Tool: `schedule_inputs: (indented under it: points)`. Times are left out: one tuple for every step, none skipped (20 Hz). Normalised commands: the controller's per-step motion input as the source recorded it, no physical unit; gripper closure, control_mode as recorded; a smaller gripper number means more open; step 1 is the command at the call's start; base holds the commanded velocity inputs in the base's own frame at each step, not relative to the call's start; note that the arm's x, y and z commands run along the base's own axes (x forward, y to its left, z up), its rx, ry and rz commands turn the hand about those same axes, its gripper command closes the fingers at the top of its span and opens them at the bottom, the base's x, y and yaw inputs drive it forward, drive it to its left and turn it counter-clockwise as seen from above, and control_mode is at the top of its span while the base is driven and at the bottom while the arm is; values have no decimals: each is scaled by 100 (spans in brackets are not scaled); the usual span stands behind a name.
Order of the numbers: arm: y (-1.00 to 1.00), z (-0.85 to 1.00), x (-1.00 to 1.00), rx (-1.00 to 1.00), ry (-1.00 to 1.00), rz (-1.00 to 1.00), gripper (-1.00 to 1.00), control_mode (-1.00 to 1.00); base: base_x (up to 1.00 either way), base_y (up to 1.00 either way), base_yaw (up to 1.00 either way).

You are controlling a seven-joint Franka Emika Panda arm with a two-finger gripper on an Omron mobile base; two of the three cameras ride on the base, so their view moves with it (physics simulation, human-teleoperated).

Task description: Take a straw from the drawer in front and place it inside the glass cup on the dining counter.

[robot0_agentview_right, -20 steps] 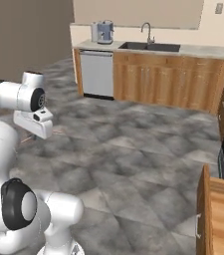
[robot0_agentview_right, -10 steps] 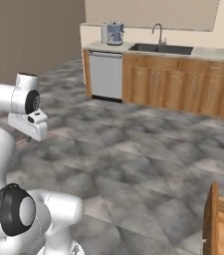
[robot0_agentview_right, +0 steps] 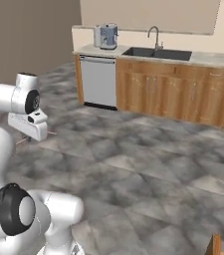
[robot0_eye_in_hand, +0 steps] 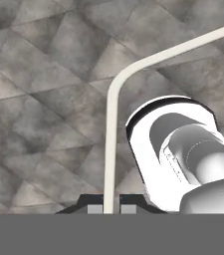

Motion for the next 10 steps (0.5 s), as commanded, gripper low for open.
schedule_inputs:
  points:
    - [0,0,0,0,0,0,100,100,91,34,0]
    - [0,0,0,0,0,0,100,100,89,54,0]
    - [0,0,0,0,0,0,100,100,88,72,0]
    - [0,0,0,0,0,0,100,100,89,87,0]
    - [0,0,0,0,0,0,100,100,87,100,0]
    - [0,0,0,0,0,0,100,100,87,100,0]
    - [0,0,0,0,0,0,100,100,87,100,0]
    - [0,0,0,0,0,0,100,100,86,100,-1]
    - [0,0,0,0,0,0,100,100,84,100,-2]
    - [0,0,0,0,0,0,100,100,83,100,-3]
